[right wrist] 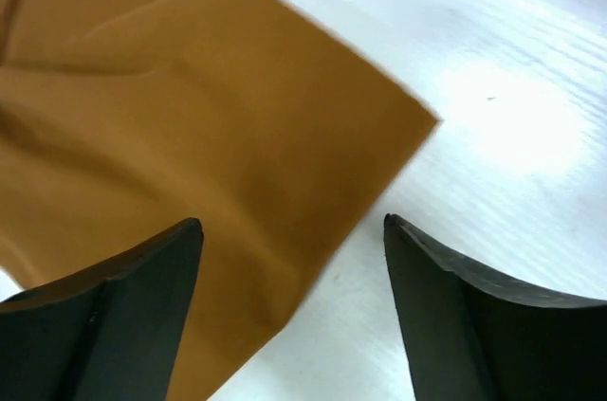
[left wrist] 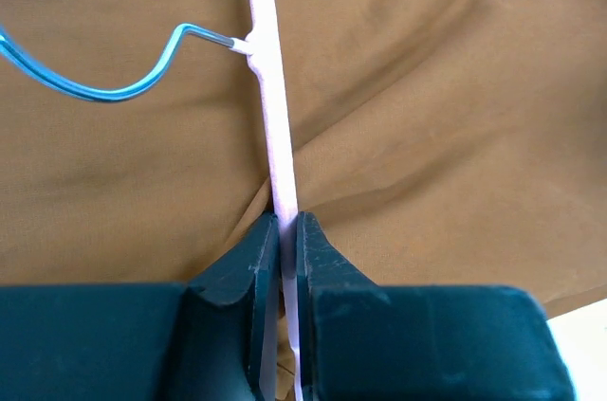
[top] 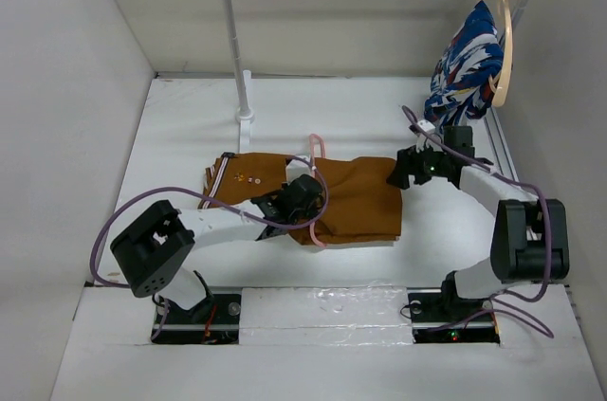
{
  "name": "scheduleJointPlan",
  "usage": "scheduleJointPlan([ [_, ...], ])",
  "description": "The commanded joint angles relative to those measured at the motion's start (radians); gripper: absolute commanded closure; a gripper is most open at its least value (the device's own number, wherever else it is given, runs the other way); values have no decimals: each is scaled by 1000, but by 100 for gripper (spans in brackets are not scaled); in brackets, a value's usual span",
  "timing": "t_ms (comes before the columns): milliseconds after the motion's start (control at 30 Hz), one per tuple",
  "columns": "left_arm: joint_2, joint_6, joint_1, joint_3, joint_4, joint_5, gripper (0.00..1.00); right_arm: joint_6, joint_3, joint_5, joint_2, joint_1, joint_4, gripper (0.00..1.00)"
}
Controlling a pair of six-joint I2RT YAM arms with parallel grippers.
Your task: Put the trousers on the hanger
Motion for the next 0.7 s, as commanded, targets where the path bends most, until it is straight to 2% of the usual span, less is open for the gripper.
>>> scheduleJointPlan([
  [0,22,52,-3,44,-124,-30,100,-60,-14,66,-94,64,-95,17],
  [67,25,20,-3,55,-120,-29,100,-59,-107,111,-191,64,-139,13],
  [267,12,0,-3,73,-134,-56,100,42,-334,85,-367,111,-167,8],
  [367,12,24,-22,80,-135,-67,100,81,-382,74,-372,123,-125,6],
  [433,10,43,-32,84,-135,-87,100,128,-419,30,-341,123,-28,6],
  [500,8,55,-42,87,-161,-99,100,165,-422,-73,-251,123,90,11],
  [533,8,63,-42,87,-170,-102,100,180,-425,-105,-225,123,136,24],
  [567,15,72,-42,86,-195,-120,100,197,-410,-184,-185,97,232,81],
  [600,15,72,-42,86,-195,-121,100,197,-410,-185,-185,97,233,81],
  [633,18,74,-42,86,-209,-128,100,187,-396,-187,-186,56,227,93],
  [667,24,75,-42,86,-221,-145,100,133,-375,-178,-189,33,153,100],
])
